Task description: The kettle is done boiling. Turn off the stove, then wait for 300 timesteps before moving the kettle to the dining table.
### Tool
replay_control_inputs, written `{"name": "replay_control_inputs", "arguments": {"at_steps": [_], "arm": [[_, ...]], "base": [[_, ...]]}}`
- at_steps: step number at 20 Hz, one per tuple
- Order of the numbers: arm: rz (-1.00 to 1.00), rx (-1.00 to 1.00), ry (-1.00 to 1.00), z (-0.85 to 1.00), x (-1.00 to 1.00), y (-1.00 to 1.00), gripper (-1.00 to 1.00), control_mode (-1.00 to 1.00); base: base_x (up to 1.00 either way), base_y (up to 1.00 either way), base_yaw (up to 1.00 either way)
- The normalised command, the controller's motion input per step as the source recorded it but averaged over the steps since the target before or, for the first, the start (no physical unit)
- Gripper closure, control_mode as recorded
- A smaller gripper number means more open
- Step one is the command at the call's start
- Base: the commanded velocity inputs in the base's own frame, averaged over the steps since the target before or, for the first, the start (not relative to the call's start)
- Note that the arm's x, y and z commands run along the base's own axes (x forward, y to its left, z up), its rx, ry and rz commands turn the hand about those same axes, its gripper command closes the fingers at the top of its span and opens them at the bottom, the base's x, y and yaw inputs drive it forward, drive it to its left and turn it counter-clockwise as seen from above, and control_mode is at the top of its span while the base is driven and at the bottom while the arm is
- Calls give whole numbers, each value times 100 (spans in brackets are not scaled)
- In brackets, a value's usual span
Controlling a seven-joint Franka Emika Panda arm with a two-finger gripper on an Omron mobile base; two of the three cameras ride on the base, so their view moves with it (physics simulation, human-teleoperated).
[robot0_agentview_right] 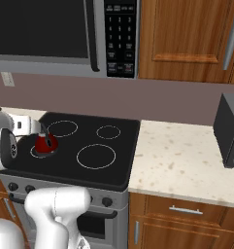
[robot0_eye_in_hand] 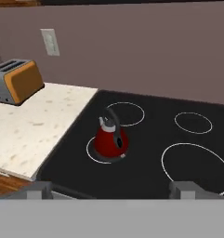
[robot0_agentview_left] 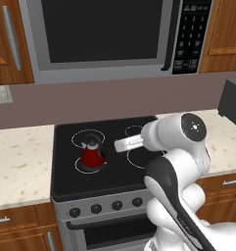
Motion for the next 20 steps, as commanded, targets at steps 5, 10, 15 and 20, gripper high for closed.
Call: {"name": "replay_control_inputs", "arguments": {"at_steps": [5, 10, 15, 20], "arm": [[3, 14, 13, 0, 10, 0, -100, -100], [4, 8, 9, 0, 4, 0, -100, -100], [3, 0, 2, -6, 2, 0, -100, -100], [0, 0, 1, -2, 5, 0, -100, -100]], "base": [[0, 0, 0], [0, 0, 0], [0, 0, 0], [0, 0, 0]]}}
